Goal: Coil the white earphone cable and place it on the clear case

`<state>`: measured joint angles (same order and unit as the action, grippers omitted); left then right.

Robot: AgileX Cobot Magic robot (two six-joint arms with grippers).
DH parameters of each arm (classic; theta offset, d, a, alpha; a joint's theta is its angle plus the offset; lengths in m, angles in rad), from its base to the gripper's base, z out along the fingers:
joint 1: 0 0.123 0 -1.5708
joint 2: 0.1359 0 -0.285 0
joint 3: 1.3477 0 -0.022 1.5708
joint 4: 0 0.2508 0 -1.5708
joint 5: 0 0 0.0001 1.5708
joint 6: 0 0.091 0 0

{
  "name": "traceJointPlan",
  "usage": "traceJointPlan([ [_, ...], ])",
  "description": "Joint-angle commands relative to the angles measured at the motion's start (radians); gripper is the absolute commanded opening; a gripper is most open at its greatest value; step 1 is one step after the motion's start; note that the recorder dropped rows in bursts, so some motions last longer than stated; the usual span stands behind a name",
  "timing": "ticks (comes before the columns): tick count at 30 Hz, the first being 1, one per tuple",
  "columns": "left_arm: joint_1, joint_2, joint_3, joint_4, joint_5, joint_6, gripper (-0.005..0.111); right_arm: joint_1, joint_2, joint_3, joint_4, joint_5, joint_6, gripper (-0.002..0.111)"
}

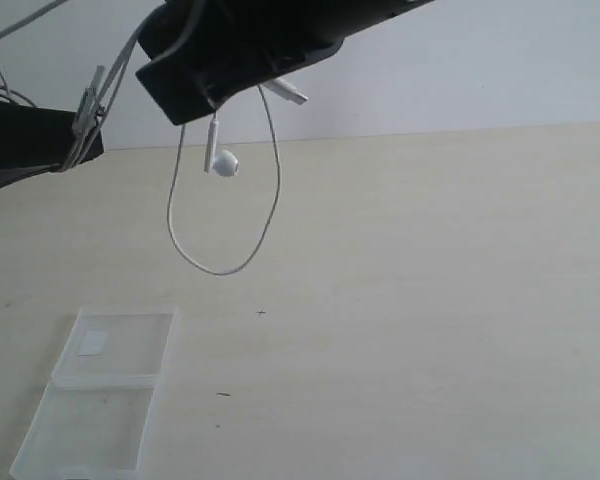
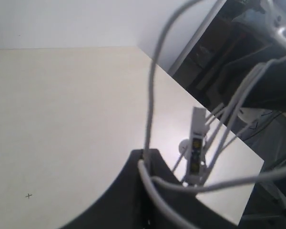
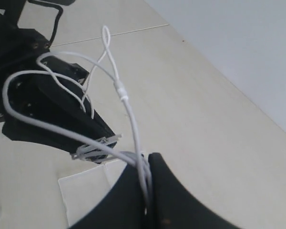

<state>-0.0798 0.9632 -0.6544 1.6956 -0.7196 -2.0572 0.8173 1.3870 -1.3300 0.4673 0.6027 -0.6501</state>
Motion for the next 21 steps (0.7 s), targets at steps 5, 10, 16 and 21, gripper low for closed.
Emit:
traceJointPlan([
  [5,0.001,0.004,-0.031,0.021,-0.019,0.016,0.042,-0.005,0.056,-0.014,-0.023,0.004,0.030,0.000],
  [10,0.001,0.004,-0.031,0.014,-0.019,0.014,0.056,-0.005,0.099,-0.014,-0.044,-0.007,0.034,0.000],
  [16,0.001,0.002,-0.031,0.038,-0.019,0.014,0.056,-0.008,0.136,-0.014,-0.247,-0.026,0.191,0.000],
  [21,0.001,0.002,-0.031,0.049,-0.017,-0.005,0.055,-0.051,0.136,-0.014,-0.318,-0.052,0.254,0.000],
])
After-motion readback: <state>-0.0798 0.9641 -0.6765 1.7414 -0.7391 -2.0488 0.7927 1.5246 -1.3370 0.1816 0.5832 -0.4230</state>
